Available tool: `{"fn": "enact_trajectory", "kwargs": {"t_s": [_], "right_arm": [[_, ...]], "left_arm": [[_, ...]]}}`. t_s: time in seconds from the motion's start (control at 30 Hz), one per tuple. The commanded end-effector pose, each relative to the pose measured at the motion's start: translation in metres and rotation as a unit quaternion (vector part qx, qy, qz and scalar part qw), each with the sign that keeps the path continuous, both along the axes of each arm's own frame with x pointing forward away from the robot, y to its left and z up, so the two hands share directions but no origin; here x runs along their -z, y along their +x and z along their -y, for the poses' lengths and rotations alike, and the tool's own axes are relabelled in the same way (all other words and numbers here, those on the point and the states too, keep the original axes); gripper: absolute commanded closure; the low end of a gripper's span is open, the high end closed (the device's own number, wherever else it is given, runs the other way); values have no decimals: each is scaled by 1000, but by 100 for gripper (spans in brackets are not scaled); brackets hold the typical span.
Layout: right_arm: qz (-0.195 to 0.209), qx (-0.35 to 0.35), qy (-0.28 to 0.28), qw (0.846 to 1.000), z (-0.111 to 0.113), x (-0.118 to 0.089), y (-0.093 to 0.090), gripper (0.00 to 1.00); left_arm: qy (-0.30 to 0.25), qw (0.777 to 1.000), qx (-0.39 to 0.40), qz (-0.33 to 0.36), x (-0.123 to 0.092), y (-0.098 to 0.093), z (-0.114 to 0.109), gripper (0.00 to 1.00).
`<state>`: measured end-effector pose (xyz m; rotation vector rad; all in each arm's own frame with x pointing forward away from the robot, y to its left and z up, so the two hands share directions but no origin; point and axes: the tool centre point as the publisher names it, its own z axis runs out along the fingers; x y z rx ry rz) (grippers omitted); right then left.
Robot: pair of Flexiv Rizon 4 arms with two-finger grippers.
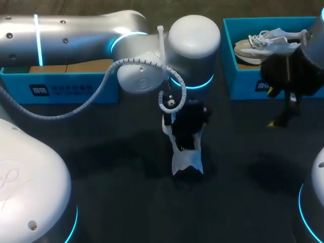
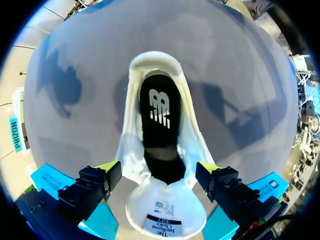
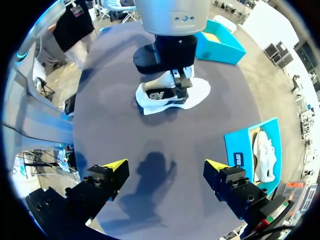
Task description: Take the shoe out of the shoebox, open the shoe tongue, remove and reinsert the insole, then place the shoe into the shoebox
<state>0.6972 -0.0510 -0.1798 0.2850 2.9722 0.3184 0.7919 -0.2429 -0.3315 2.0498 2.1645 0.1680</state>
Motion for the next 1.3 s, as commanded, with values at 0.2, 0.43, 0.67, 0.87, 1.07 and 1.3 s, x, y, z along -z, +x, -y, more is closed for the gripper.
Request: {"fn": "enact_trajectory", "kwargs": {"t_s": [0.2, 0.43, 0.67, 0.87, 1.07, 1.3], "right_arm": [[20, -3, 8, 1000, 15, -9, -16, 0], [20, -5, 10, 1000, 14, -9, -14, 0], [20, -5, 10, 1000, 14, -9, -14, 0], [20, -5, 10, 1000, 14, -9, -14, 0], [20, -5, 10, 1000, 14, -9, -14, 0], [20, -5, 10, 1000, 14, -9, -14, 0]], "left_arm": [[-14, 1000, 7, -5, -44, 7, -10, 0], [10, 999, 15, -27, -75, 15, -8, 0], [20, 998, 25, -55, -97, 33, -1, 0], [23, 998, 31, -58, -111, 47, 6, 0], [30, 998, 22, -50, -111, 62, 8, 11], [26, 998, 4, -56, -103, 93, 0, 22]]}}
